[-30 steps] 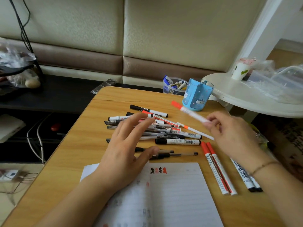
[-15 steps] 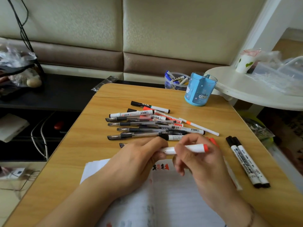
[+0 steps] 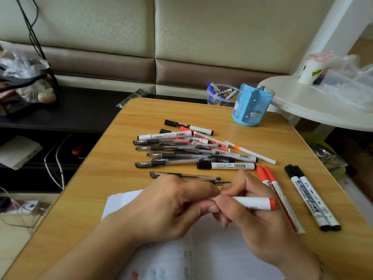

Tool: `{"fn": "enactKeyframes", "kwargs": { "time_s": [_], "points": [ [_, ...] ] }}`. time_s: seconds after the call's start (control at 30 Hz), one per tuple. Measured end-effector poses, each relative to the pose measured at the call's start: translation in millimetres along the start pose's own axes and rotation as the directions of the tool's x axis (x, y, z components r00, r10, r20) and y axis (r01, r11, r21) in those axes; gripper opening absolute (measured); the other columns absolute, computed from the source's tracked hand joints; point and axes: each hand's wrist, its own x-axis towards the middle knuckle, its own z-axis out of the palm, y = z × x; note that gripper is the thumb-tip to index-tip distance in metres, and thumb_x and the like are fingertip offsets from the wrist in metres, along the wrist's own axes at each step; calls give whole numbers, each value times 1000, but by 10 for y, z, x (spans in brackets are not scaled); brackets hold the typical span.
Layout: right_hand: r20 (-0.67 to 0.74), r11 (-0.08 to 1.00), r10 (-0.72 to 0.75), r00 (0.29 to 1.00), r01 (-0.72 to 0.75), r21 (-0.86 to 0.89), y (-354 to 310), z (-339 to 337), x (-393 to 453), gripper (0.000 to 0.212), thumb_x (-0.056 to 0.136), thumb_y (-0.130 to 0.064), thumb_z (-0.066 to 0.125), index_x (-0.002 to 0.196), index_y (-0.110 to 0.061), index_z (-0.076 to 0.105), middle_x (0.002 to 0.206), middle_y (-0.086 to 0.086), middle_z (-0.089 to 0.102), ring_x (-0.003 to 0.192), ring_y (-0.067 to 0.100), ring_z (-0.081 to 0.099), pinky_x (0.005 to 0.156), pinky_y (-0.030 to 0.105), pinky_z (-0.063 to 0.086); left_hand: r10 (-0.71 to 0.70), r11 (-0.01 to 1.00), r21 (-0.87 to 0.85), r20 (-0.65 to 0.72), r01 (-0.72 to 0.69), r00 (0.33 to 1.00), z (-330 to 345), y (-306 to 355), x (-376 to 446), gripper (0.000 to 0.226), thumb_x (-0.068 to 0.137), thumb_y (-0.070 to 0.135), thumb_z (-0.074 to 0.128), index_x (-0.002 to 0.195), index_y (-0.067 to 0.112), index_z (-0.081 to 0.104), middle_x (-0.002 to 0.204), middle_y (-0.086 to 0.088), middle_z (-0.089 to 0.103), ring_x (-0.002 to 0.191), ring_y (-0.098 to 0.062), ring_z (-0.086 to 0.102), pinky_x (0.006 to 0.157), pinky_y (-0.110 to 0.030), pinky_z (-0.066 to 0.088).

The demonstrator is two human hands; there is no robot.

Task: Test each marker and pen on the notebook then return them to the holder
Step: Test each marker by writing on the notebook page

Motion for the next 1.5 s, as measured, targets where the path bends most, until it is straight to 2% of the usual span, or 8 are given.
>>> {"fn": "enactKeyframes", "kwargs": {
  "time_s": [0.2,0.33,0.47,0.67,0.8,0.9,1.27,1.5],
  "points": [
    [39,997,-3,999,7,-81,-2,-94,-71,15,82,-48,69,81,-35,60,74,-7,62,66,11,57,60,23,45,12,1000,-17,-18,-12,1000,4,-87,-10,32,91,50,58,103,22,69,72,9,63,55,-16,51,50,-26,42],
    [-16,998,32,999,-31,53,3,-146,-17,18,82,-37,68,88,-21,66,59,2,59,57,22,55,56,34,45,-51,998,42,-51,53,997,46,-151,-50,42,81,58,65,111,32,55,60,8,41,49,-4,38,49,-15,26],
    [-142,976,75,987,-43,215,-15,-268,20,39,77,-46,71,93,-10,74,59,17,64,58,34,61,52,37,48,-114,992,-63,-160,105,981,13,-221,-72,29,89,27,38,116,25,49,69,10,46,59,-13,42,56,-31,34],
    [-305,961,143,941,-206,-186,161,-218,34,26,77,-33,78,67,-16,60,45,10,57,41,21,52,42,28,43,-88,994,32,-278,101,956,77,-278,-29,32,99,8,33,125,17,49,95,6,53,86,-13,51,74,-25,42],
    [-342,915,55,938,-184,-359,251,-195,45,36,76,-40,73,56,-19,52,45,3,57,42,17,53,60,37,49,-47,990,114,-256,79,965,107,-309,7,46,93,0,51,134,21,49,106,11,60,103,-9,54,87,-21,46],
    [-334,873,16,943,-175,-455,278,-193,54,38,78,-23,80,53,-15,52,47,-5,57,47,13,53,55,22,44,-55,992,101,-248,82,967,107,-330,2,56,88,-6,61,136,21,50,107,9,65,102,-5,59,87,-22,50],
    [-297,817,-30,954,-148,-558,264,-167,58,43,74,-13,78,49,-23,45,47,-2,49,50,12,48,59,0,33,-11,996,85,-301,39,954,98,-305,7,43,89,22,65,130,27,53,105,11,70,99,-4,65,83,-31,54],
    [-307,850,20,951,-178,-495,255,-177,71,43,77,-9,77,50,-18,45,45,4,48,45,19,46,49,24,36,-40,999,14,-299,46,954,113,-308,-10,38,82,18,70,119,24,61,99,6,72,96,1,66,80,-26,57]
  ]
}}
